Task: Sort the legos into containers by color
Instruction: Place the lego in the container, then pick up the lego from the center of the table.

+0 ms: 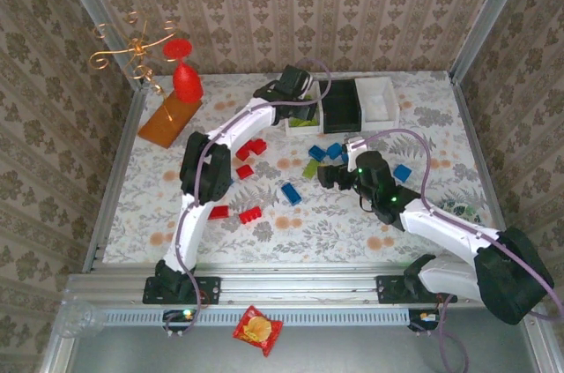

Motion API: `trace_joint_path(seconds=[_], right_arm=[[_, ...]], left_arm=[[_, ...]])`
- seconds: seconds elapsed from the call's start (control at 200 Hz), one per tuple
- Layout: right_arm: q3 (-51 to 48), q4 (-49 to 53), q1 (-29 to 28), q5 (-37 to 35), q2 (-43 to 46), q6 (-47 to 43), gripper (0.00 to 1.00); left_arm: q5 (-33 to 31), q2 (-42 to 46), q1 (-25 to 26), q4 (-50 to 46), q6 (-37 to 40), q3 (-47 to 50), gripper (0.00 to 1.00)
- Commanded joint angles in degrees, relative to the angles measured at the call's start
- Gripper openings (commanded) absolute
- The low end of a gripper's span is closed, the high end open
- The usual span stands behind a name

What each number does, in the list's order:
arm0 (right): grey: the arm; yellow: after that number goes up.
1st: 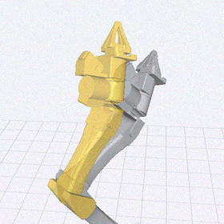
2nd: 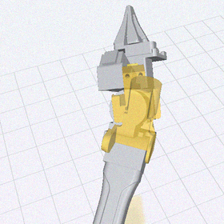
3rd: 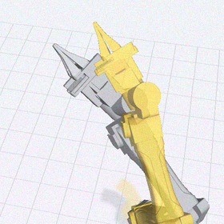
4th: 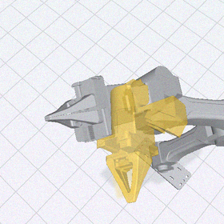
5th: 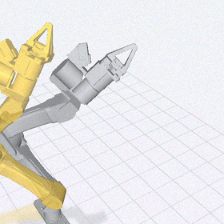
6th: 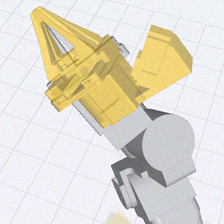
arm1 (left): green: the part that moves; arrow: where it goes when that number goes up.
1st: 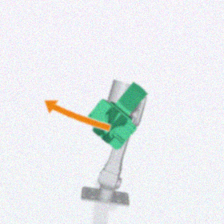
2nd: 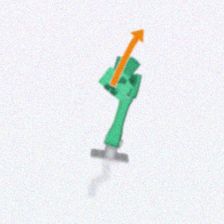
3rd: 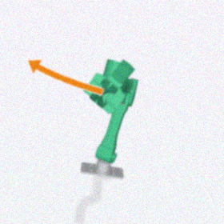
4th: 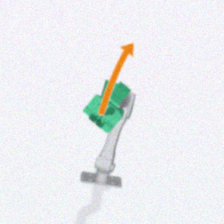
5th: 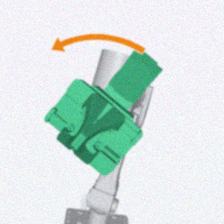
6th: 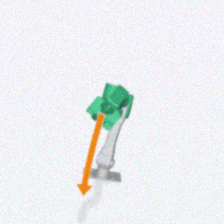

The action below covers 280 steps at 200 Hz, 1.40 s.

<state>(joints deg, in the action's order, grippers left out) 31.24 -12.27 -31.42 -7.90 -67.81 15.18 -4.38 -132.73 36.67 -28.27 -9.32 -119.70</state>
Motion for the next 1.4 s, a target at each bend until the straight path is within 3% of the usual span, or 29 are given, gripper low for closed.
trace_joint_path(seconds=[0.0,0.235,0.505,0.825,1.29,1.395], right_arm=[[3.1,3.69,-0.88,-4.21,-3.72,6.84,0.96],[11.7,7.43,-6.09,-9.16,-19.24,15.68,0.9],[18.32,5.64,-8.3,-12.55,-31.2,15.2,0.85],[24.18,5.51,-8.65,-15.03,-40.98,15.05,0.75],[24.31,6.37,-11.54,-19.1,-41.49,12.1,0.34],[23.44,5.18,-11.28,-17.86,-39.32,9.76,0.31]], left_arm=[[0.42,9.8,-0.36,1.13,-0.11,6.59,0.68],[2.45,37.47,-2.66,15.76,-5.01,43.45,0.76],[3.72,56.67,-4.5,17.32,-8.57,64.28,0.77],[3.5,62.54,-4.94,17.01,-7.46,70.58,0.77],[3.07,63.9,-5.71,19.57,-7.33,74.77,0.77],[2.89,63.95,-5.99,19.96,-7.19,75.22,0.77]])
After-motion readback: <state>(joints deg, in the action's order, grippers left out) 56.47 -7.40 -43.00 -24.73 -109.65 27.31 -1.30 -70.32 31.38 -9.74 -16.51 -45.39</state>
